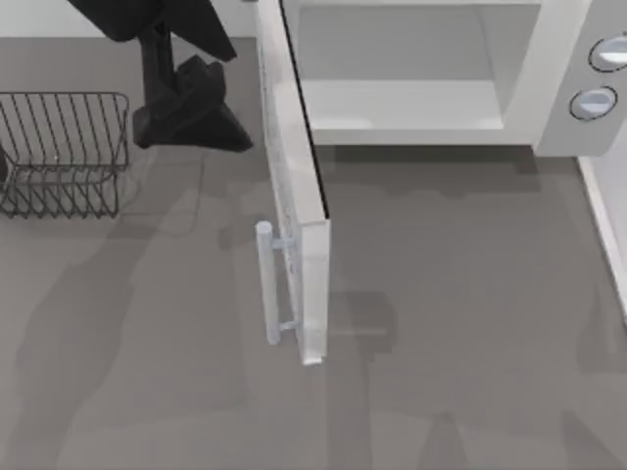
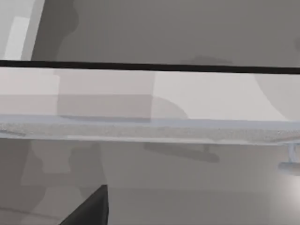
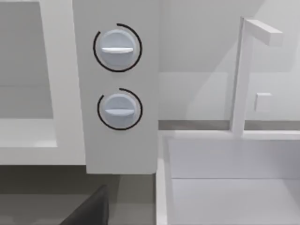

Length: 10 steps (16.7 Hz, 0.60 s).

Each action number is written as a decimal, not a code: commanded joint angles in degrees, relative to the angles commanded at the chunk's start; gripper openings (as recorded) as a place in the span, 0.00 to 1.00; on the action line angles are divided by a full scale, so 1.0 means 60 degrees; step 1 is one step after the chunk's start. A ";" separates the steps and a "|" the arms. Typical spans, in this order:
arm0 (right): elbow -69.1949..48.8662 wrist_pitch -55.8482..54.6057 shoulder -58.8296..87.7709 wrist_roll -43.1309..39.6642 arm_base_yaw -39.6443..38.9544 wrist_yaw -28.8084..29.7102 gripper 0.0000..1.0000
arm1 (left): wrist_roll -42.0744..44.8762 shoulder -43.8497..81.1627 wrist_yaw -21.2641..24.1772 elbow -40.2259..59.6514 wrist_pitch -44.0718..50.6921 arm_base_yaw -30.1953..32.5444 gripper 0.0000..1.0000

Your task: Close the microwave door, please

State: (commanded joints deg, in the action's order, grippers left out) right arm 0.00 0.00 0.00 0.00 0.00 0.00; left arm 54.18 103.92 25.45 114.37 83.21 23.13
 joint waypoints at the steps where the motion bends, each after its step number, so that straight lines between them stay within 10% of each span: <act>1: 0.0000 0.0000 0.0000 0.0000 0.0000 0.0000 1.00 | -0.0091 -0.0013 -0.0025 -0.0303 -0.0316 0.0092 1.00; 10: 0.0000 0.0000 0.0000 0.0000 0.0000 0.0000 1.00 | -0.0800 -0.0055 -0.0241 -0.2508 -0.2790 0.0776 1.00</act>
State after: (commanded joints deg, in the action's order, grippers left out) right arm 0.00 0.00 0.00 0.00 0.00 0.00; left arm 49.38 103.59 24.00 99.32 66.47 27.79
